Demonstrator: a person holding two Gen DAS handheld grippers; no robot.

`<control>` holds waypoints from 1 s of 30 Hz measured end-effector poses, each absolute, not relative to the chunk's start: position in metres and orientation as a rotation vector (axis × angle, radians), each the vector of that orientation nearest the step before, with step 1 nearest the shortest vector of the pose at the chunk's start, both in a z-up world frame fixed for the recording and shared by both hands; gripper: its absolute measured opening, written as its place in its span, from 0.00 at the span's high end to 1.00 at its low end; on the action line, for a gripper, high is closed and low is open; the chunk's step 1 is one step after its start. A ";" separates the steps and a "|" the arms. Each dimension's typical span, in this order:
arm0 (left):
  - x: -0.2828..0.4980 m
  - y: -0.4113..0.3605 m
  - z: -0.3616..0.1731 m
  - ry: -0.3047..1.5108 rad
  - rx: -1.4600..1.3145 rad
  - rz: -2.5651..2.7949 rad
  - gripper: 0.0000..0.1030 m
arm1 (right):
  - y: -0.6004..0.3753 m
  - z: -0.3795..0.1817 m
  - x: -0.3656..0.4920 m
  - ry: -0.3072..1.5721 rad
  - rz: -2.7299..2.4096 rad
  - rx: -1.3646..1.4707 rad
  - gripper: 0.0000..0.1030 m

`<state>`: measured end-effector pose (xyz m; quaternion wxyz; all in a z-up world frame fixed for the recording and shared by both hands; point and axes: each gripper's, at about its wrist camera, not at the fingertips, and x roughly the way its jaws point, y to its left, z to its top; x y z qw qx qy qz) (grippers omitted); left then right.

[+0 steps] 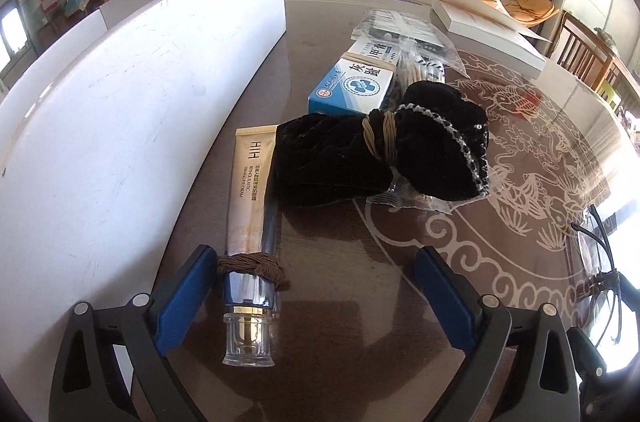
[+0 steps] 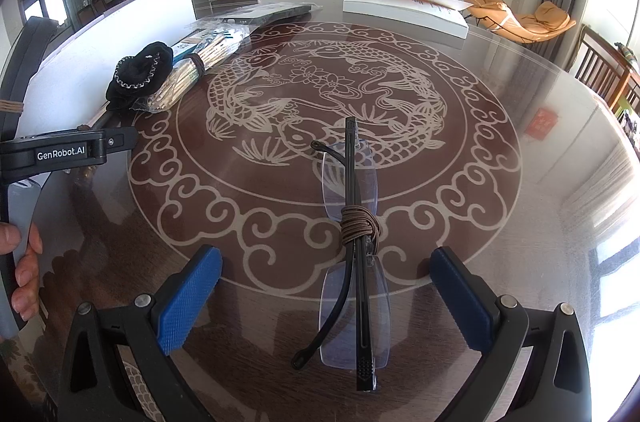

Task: Organize objects
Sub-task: 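Grasp the gold tube with the left tool while the right tool holds the glasses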

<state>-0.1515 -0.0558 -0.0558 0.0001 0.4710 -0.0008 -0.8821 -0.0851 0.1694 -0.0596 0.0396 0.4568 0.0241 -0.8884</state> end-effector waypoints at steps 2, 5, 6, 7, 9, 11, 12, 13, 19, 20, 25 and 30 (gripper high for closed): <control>-0.143 -0.061 -0.051 -0.005 1.437 -2.796 0.48 | 0.169 -0.059 -0.085 0.074 -2.723 1.400 0.00; -0.131 -0.069 -0.049 0.007 1.416 -2.817 0.70 | 0.169 -0.059 -0.085 0.074 -2.723 1.400 0.00; -0.125 -0.072 -0.049 0.016 1.412 -2.822 0.72 | 0.169 -0.059 -0.085 0.074 -2.723 1.400 0.00; -0.119 -0.074 -0.049 0.021 1.413 -2.830 0.72 | 0.169 -0.059 -0.085 0.074 -2.723 1.400 0.00; -0.102 -0.073 -0.049 0.014 1.423 -2.854 0.72 | 0.170 -0.059 -0.085 0.074 -2.723 1.400 0.00; -0.075 -0.072 -0.049 -0.014 1.437 -2.891 0.72 | 0.169 -0.058 -0.085 0.074 -2.723 1.400 0.00; -0.061 -0.070 -0.049 -0.022 1.446 -2.913 0.72 | 0.169 -0.058 -0.085 0.074 -2.723 1.400 0.00; -0.047 -0.071 -0.049 -0.022 1.453 -2.934 0.72 | 0.169 -0.058 -0.084 0.074 -2.723 1.400 0.00; 0.014 -0.077 -0.049 0.080 1.460 -3.014 0.26 | 0.169 -0.058 -0.084 0.074 -2.723 1.400 0.00; 0.017 -0.076 -0.051 0.085 1.468 -3.007 0.00 | 0.169 -0.058 -0.084 0.074 -2.723 1.400 0.00; 0.009 -0.063 -0.059 -0.086 1.460 -2.955 0.00 | 0.169 -0.058 -0.084 0.074 -2.723 1.400 0.00; 0.001 -0.060 -0.060 -0.117 1.476 -2.931 0.00 | 0.169 -0.058 -0.084 0.074 -2.723 1.400 0.00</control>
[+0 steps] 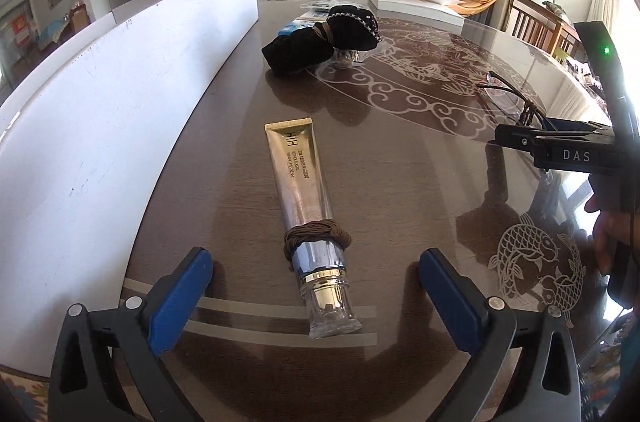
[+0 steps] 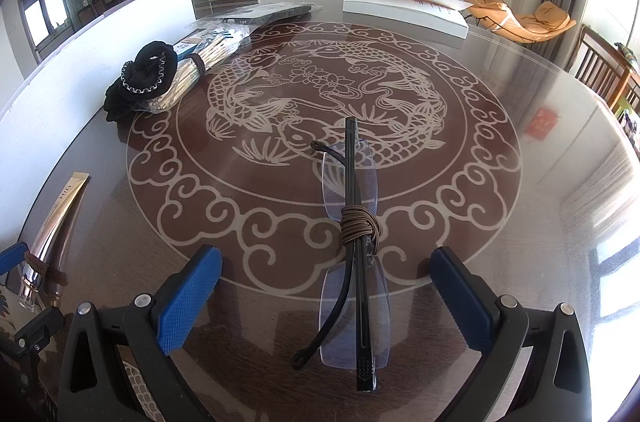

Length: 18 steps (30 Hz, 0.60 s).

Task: Organize objects
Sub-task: 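Grasp the gold tube with the left tool while the right tool holds the glasses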

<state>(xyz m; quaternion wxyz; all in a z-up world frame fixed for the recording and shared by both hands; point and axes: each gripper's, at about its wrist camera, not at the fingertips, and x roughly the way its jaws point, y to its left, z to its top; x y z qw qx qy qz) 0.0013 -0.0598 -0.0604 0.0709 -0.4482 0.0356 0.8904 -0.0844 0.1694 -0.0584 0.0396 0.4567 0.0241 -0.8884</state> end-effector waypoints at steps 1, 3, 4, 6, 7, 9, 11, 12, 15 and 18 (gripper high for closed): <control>0.001 -0.060 -0.060 0.108 -1.347 2.678 0.00 | 0.169 -0.058 -0.084 0.074 -2.723 1.400 0.00; 0.000 -0.059 -0.060 0.109 -1.344 2.678 0.00 | 0.170 -0.059 -0.085 0.074 -2.723 1.400 0.00; 0.001 -0.060 -0.060 0.109 -1.340 2.681 0.00 | 0.169 -0.058 -0.084 0.074 -2.723 1.400 0.00; 0.003 -0.060 -0.059 0.108 -1.332 2.685 0.00 | 0.169 -0.059 -0.084 0.074 -2.723 1.400 0.00; 0.003 -0.060 -0.060 0.107 -1.329 2.687 0.00 | 0.169 -0.058 -0.084 0.074 -2.723 1.400 0.00; 0.005 -0.060 -0.059 0.108 -1.320 2.691 0.00 | 0.169 -0.059 -0.084 0.074 -2.723 1.400 0.00; 0.005 -0.061 -0.059 0.107 -1.312 2.694 0.00 | 0.169 -0.059 -0.084 0.074 -2.723 1.400 0.00; 0.006 -0.061 -0.059 0.106 -1.309 2.695 0.00 | 0.169 -0.059 -0.084 0.074 -2.723 1.400 0.00; 0.006 -0.061 -0.060 0.105 -1.302 2.699 0.00 | 0.169 -0.059 -0.084 0.073 -2.723 1.400 0.00; 0.006 -0.061 -0.060 0.105 -1.302 2.699 0.00 | 0.169 -0.059 -0.084 0.074 -2.723 1.400 0.00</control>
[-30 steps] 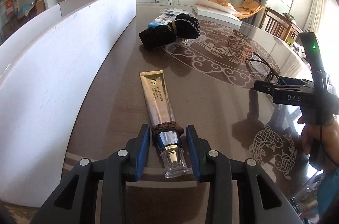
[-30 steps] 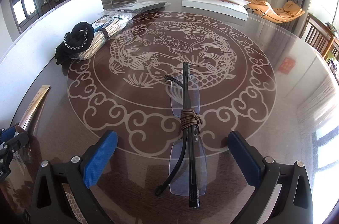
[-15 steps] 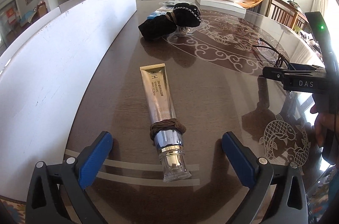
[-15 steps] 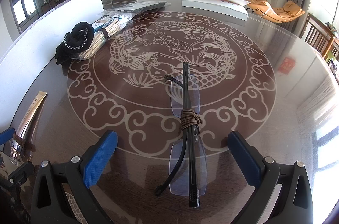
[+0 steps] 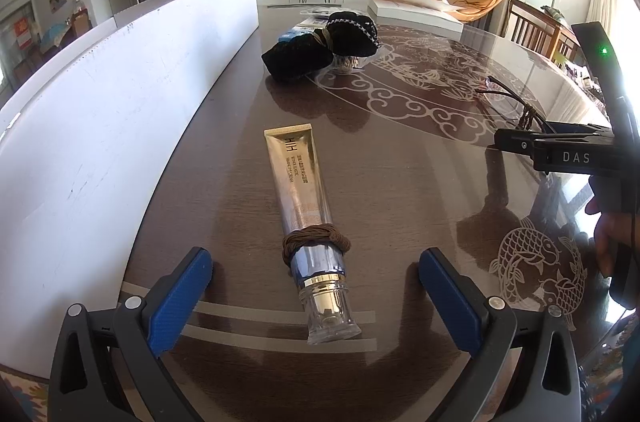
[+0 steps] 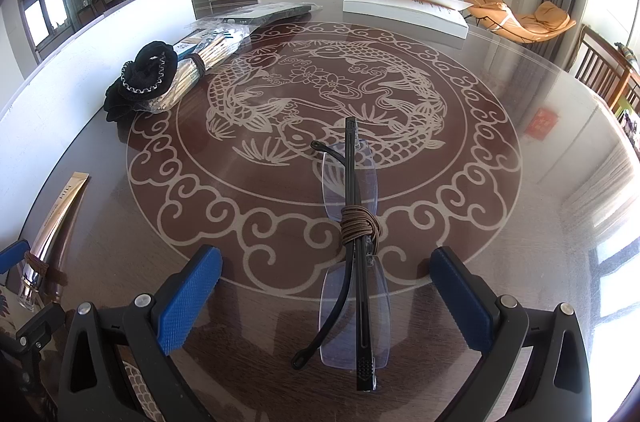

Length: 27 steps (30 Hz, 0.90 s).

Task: Organize objects
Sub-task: 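Grasp the gold tube with the left tool while the right tool holds the glasses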

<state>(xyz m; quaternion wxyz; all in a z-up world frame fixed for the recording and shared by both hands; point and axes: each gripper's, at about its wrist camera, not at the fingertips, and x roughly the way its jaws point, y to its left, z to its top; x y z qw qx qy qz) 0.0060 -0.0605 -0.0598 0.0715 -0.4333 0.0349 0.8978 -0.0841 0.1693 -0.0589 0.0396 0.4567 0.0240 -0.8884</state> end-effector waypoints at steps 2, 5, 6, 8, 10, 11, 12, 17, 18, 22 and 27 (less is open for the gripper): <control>0.006 -0.061 -0.060 0.105 -1.301 2.700 0.00 | 0.169 -0.059 -0.084 0.074 -2.723 1.400 0.00; 0.007 -0.060 -0.060 0.103 -1.296 2.706 0.00 | 0.169 -0.059 -0.084 0.074 -2.723 1.400 0.00; 0.007 -0.060 -0.060 0.102 -1.295 2.706 0.00 | 0.169 -0.059 -0.084 0.073 -2.723 1.400 0.00; 0.007 -0.060 -0.060 0.102 -1.295 2.706 0.00 | 0.169 -0.059 -0.084 0.074 -2.723 1.400 0.00; 0.006 -0.060 -0.060 0.103 -1.297 2.706 0.00 | 0.169 -0.059 -0.084 0.074 -2.723 1.400 0.00; 0.005 -0.061 -0.060 0.103 -1.302 2.703 0.00 | 0.169 -0.059 -0.084 0.074 -2.723 1.400 0.00; 0.004 -0.060 -0.059 0.106 -1.316 2.696 0.00 | 0.169 -0.059 -0.084 0.074 -2.723 1.400 0.00; -0.010 -0.058 -0.057 0.162 -1.411 2.574 0.00 | 0.169 -0.059 -0.084 0.073 -2.723 1.400 0.00; -0.011 -0.058 -0.057 0.188 -1.392 2.543 0.00 | 0.169 -0.059 -0.084 0.073 -2.723 1.400 0.00; 0.001 -0.066 -0.054 0.193 -1.252 2.577 0.30 | 0.171 -0.057 -0.091 0.096 -2.633 1.486 0.00; 0.005 -0.082 -0.050 0.070 -1.209 2.581 0.72 | 0.184 -0.038 -0.102 0.037 -2.537 1.546 0.05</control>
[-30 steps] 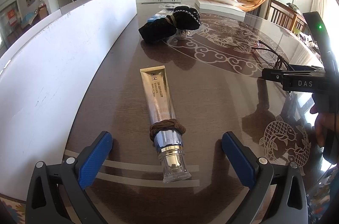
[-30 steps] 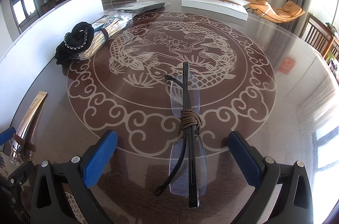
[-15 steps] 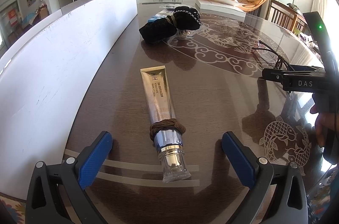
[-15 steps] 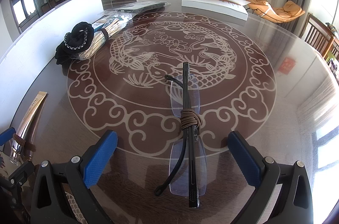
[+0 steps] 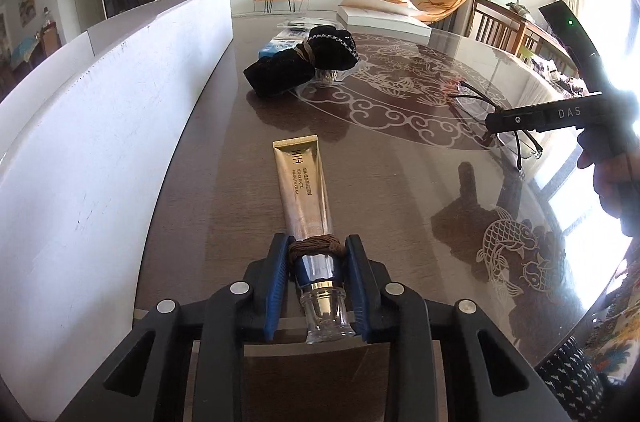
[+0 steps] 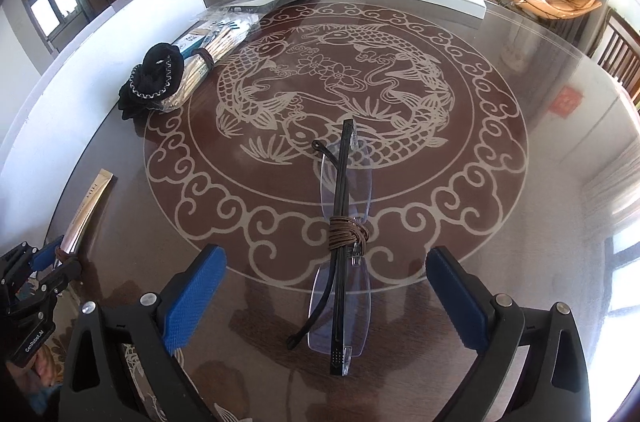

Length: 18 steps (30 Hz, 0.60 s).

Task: Organize objects
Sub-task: 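Grasp the gold tube with the left tool while the right tool holds the glasses, then carry the gold tube and glasses into the bin and release both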

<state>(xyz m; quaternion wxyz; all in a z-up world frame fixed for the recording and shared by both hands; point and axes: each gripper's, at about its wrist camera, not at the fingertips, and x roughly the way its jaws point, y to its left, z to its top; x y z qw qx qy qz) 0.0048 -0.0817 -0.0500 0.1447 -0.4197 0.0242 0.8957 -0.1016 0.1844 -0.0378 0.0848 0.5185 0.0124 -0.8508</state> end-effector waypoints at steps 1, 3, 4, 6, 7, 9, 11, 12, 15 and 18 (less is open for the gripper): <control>0.005 -0.085 -0.050 0.033 -1.205 2.577 0.72 | 0.182 -0.033 -0.105 0.060 -2.524 1.554 0.07; 0.006 -0.089 -0.050 -0.033 -1.194 2.570 0.72 | 0.174 -0.030 -0.112 0.107 -2.482 1.573 0.15; 0.007 -0.091 -0.051 -0.053 -1.187 2.568 0.72 | 0.169 -0.031 -0.117 0.137 -2.463 1.604 0.26; 0.010 -0.093 -0.051 -0.076 -1.176 2.569 0.72 | 0.162 -0.036 -0.126 0.173 -2.436 1.673 0.44; 0.012 -0.094 -0.051 -0.088 -1.172 2.569 0.72 | 0.160 -0.039 -0.129 0.189 -2.437 1.688 0.56; 0.015 -0.098 -0.050 -0.121 -1.162 2.568 0.72 | 0.159 -0.042 -0.133 0.242 -2.462 1.722 0.78; 0.022 -0.104 -0.045 -0.156 -1.134 2.577 0.72 | 0.163 -0.036 -0.130 0.196 -2.486 1.702 0.89; 0.024 -0.106 -0.042 -0.170 -1.120 2.582 0.72 | 0.165 -0.031 -0.126 0.181 -2.499 1.687 0.89; 0.027 -0.111 -0.033 -0.219 -1.083 2.589 0.73 | 0.168 -0.012 -0.114 0.141 -2.529 1.624 0.89; 0.029 -0.112 -0.022 -0.246 -1.035 2.594 0.73 | 0.167 0.010 -0.104 0.092 -2.545 1.553 0.89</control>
